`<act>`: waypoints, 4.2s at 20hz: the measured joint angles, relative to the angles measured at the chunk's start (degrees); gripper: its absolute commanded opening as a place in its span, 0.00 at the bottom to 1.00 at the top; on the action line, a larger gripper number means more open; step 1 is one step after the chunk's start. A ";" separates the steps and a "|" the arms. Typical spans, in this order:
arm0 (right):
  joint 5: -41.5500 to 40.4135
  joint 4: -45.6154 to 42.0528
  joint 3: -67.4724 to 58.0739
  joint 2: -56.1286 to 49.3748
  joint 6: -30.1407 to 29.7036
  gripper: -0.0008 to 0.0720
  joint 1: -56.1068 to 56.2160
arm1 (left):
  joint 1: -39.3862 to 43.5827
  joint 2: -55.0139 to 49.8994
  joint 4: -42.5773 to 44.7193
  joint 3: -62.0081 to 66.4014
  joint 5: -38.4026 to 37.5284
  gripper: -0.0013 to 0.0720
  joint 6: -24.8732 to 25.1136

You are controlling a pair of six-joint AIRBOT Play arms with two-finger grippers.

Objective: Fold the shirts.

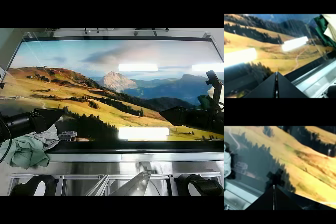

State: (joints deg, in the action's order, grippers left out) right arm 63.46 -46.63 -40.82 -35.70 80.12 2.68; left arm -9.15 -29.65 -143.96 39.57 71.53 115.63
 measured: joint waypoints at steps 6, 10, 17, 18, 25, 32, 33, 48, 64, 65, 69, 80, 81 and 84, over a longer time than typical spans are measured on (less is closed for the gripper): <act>-0.02 0.00 0.00 0.00 0.00 0.03 0.00 | 0.00 -0.04 0.44 0.48 -0.96 1.00 -0.02; -0.02 0.00 0.00 0.00 0.00 0.03 0.00 | -0.26 -3.85 10.47 8.46 -0.61 1.00 -1.29; -0.11 0.00 0.00 0.00 0.00 0.03 0.00 | -7.37 -20.98 36.83 24.52 10.45 1.00 -9.14; -0.20 0.00 0.00 0.00 0.00 0.03 0.00 | -8.41 -23.41 38.25 25.27 11.61 1.00 -9.49; -0.55 0.00 0.00 0.00 0.00 0.03 0.00 | -10.80 -38.01 41.81 26.80 15.15 1.00 -10.49; -0.59 -0.02 0.00 0.00 0.00 0.03 0.00 | -11.06 -44.59 42.47 17.22 10.47 0.94 -10.49; -0.59 -0.02 0.00 0.00 0.00 0.03 0.00 | -11.06 -44.76 42.49 15.37 9.01 0.77 -10.43; -0.52 0.00 0.00 0.00 0.00 0.03 0.00 | 20.98 -49.33 15.43 41.97 4.83 0.05 -0.68; -2.69 0.00 0.00 -0.37 0.00 0.03 0.00 | 38.53 -67.67 20.79 59.60 17.29 1.00 -7.17; -3.10 -0.17 0.00 -0.70 0.00 0.04 0.00 | 37.73 -66.73 20.74 56.89 17.59 1.00 -7.78; -3.56 -8.68 0.00 -3.37 2.23 0.89 -1.73 | 36.06 -60.57 17.27 39.28 12.48 0.99 -8.57; 2.84 -17.20 1.70 -26.73 0.35 0.64 -13.57 | 37.62 -67.76 5.64 31.12 -8.81 0.97 -8.57; 2.73 -16.50 1.84 -28.76 -0.59 0.64 -13.70 | 38.34 -69.79 5.25 33.64 -8.79 0.97 -8.57; 2.54 -12.48 2.10 -33.73 -5.81 0.64 -13.88 | 40.68 -75.56 4.79 41.66 -8.70 0.97 -9.07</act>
State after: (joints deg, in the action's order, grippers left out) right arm 66.00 -59.11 -38.72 -69.43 74.30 -11.20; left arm 31.53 -105.21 -139.17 81.23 62.83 106.56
